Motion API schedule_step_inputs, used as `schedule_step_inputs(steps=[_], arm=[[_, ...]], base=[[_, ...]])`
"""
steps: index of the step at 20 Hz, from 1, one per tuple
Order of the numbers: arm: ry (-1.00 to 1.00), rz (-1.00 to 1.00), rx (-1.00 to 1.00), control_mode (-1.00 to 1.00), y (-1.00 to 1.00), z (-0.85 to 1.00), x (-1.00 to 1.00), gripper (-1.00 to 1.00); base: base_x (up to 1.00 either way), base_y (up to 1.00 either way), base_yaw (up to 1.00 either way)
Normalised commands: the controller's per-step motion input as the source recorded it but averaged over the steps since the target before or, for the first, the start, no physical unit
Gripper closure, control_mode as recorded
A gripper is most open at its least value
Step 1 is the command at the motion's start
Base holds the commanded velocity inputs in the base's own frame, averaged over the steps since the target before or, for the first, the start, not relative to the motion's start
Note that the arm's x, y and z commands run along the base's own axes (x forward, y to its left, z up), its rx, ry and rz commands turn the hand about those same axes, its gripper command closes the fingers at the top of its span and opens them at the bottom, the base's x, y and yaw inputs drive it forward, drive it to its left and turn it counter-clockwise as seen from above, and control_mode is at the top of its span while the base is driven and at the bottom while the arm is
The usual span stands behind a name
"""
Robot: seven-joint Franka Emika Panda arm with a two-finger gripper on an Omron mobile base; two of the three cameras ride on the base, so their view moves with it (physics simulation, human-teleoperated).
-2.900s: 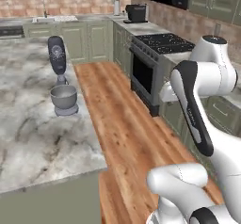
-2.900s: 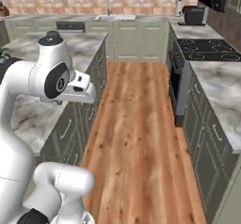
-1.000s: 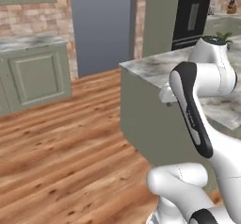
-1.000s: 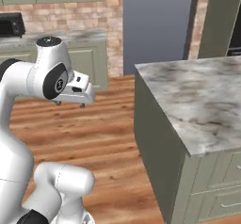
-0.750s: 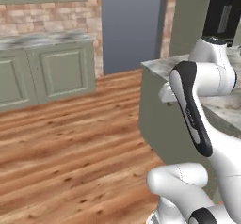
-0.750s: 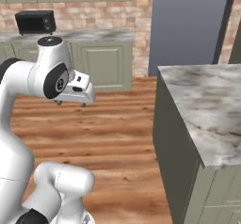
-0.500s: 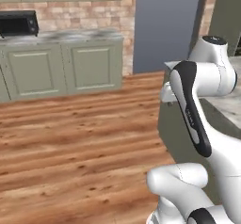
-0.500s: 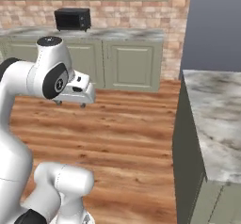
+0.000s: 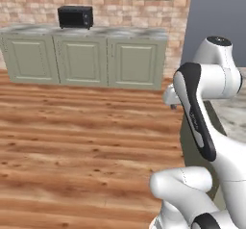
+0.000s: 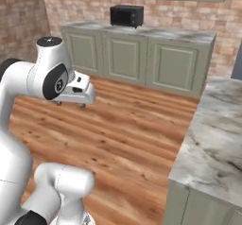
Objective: Close the stand mixer head.
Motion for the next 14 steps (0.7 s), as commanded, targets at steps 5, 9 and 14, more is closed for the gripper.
schedule_step_inputs(steps=[5, 9, 14], arm=[[0.00, 0.00, 0.00, 1.00, 0.00, 0.00, 0.00, -1.00], [0.00, 0.00, 0.00, 1.00, 0.00, 0.00, 0.00, -1.00], [0.00, 0.00, 0.00, 1.00, 0.00, 0.00, 0.00, -1.00]], base=[[-0.32, -1.00, 0.35], [-0.93, -0.58, 0.21], [-0.57, -0.20, 0.11]])
